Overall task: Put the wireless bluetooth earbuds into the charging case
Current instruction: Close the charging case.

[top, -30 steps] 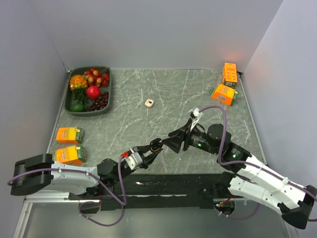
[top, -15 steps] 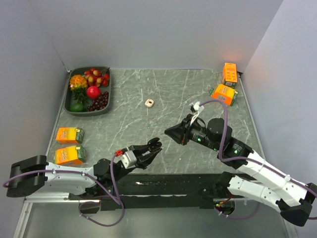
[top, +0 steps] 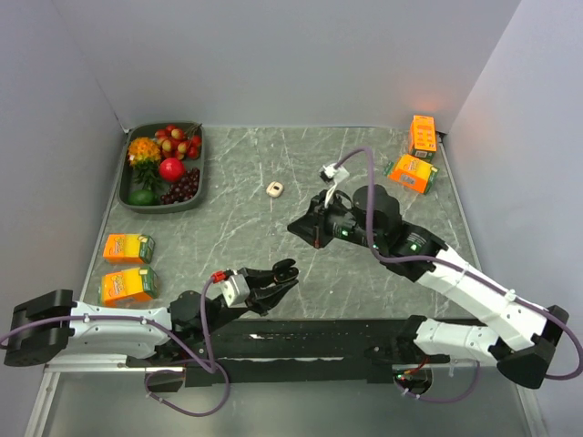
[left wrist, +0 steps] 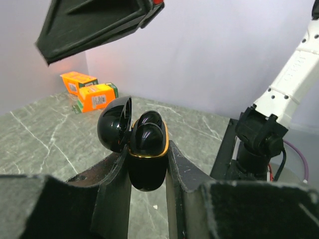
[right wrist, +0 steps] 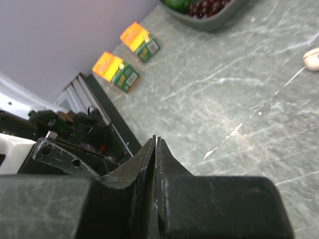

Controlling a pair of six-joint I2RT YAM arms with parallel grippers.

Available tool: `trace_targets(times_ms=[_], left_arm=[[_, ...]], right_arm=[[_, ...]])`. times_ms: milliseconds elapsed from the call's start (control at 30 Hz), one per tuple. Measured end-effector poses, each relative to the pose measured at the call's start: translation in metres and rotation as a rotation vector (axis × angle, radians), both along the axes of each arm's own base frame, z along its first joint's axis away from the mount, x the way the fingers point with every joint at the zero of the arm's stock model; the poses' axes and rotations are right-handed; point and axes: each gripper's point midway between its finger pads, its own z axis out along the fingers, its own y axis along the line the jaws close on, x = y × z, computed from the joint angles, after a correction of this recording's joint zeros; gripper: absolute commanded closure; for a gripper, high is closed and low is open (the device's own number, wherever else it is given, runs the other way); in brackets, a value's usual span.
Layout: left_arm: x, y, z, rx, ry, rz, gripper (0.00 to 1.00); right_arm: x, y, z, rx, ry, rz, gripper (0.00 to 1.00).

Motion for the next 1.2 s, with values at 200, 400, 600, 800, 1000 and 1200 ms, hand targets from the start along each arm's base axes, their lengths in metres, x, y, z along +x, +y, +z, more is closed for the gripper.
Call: trace_targets(times_ms=[200,400,600,800,1000,1200], left_arm=[[-0.001,-0.002,-0.007,0.024,0.009,-0.006,0.99],[-0.001,-0.002,-0.007,0.024,0.015,-0.007,0.99],[0.003,-0.002,-0.010,0.031,0.025,0.011,0.99],[0.009,0.000,-0.016,0.044,0.043,0.047,0.99],[0.014,0.000,-0.022,0.050,0.077,0.069,0.99],[0.015,0.001,-0.023,0.045,0.095,0.079,0.99]], right_arm=[[-0.006,0.014,-0.018,-0.076,0.060,0.070,0.88],[-0.019,0.025,-0.032,-0.132,0.085,0.143,0.87],[-0.034,0.029,-0.047,-0.188,0.109,0.195,0.87],[-0.046,0.030,-0.041,-0.179,0.091,0.223,0.87],[-0.059,0.031,-0.037,-0.170,0.076,0.249,0.88],[-0.064,0.031,-0.044,-0.181,0.089,0.257,0.88]])
